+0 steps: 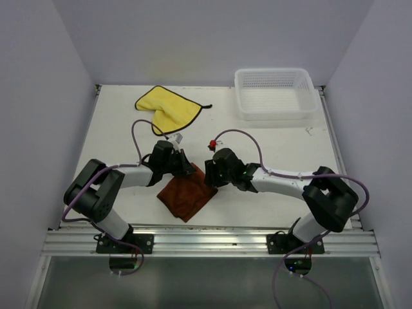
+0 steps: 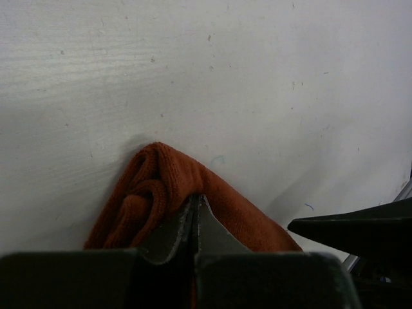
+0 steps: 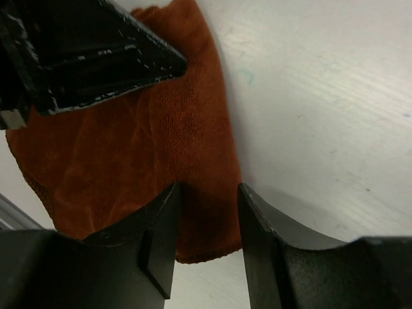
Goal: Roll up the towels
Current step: Roll the towel
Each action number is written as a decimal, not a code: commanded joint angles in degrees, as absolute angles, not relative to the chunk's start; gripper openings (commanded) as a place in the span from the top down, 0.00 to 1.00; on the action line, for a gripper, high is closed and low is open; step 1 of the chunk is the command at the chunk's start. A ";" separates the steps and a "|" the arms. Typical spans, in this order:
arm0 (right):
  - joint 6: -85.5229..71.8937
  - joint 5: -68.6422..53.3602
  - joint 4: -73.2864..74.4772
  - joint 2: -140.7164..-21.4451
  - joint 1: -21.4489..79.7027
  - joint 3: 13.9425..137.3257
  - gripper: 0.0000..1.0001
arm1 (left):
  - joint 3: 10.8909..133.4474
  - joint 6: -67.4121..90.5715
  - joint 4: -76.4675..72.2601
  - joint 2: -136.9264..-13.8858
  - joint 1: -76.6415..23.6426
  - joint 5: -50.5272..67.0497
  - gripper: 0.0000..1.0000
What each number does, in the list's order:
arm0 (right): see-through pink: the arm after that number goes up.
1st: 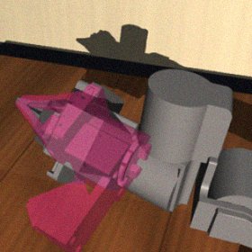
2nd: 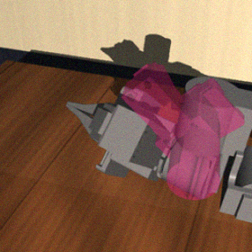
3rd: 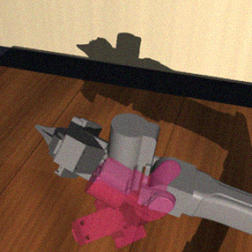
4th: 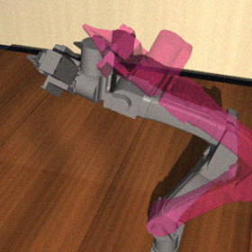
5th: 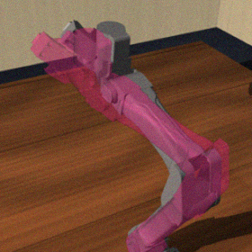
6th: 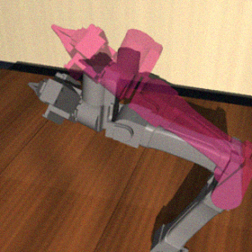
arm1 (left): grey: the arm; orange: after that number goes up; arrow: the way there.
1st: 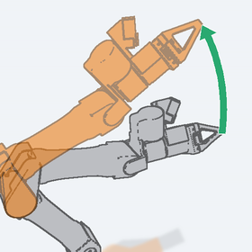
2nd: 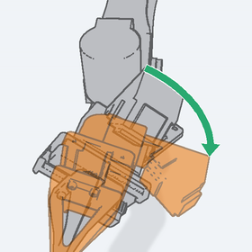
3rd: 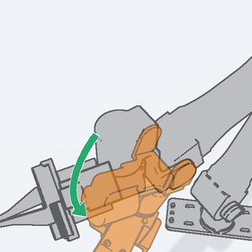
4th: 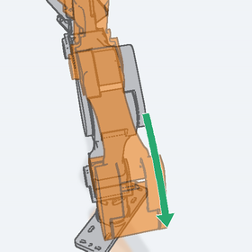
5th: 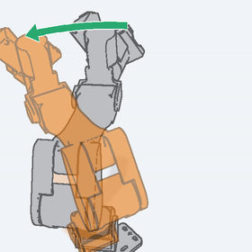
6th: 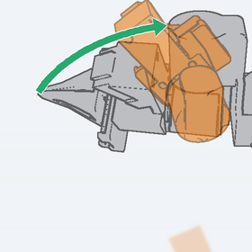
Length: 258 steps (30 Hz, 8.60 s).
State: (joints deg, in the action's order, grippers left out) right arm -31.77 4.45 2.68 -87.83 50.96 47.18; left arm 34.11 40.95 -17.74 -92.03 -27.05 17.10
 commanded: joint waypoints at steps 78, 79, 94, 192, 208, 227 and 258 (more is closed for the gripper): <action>-8.44 69.35 11.78 -113.29 80.15 60.47 1.00 | 49.84 38.32 -5.54 -86.22 -25.49 14.76 1.00; -8.18 69.08 11.95 -113.47 80.50 60.64 1.00 | 49.31 38.41 -5.62 -85.61 -25.92 14.68 1.00; -5.89 66.80 15.29 -118.21 82.27 64.77 1.00 | 43.34 36.39 -6.50 -84.82 -34.01 13.97 1.00; -37.97 -8.53 -17.59 -84.12 49.66 30.85 1.00 | 36.30 37.62 -6.33 -90.35 -33.84 8.35 1.00; -25.76 10.36 -0.18 -77.96 50.45 37.00 1.00 | 43.15 35.95 -2.11 -88.51 -33.84 7.03 0.96; -12.40 52.16 9.75 -85.93 70.12 46.49 1.00 | 52.30 35.95 -0.09 -88.07 -33.84 7.91 0.92; -3.25 64.07 8.17 -106.52 85.69 55.19 1.00 | 41.49 38.58 -5.36 -81.57 -35.68 10.11 0.94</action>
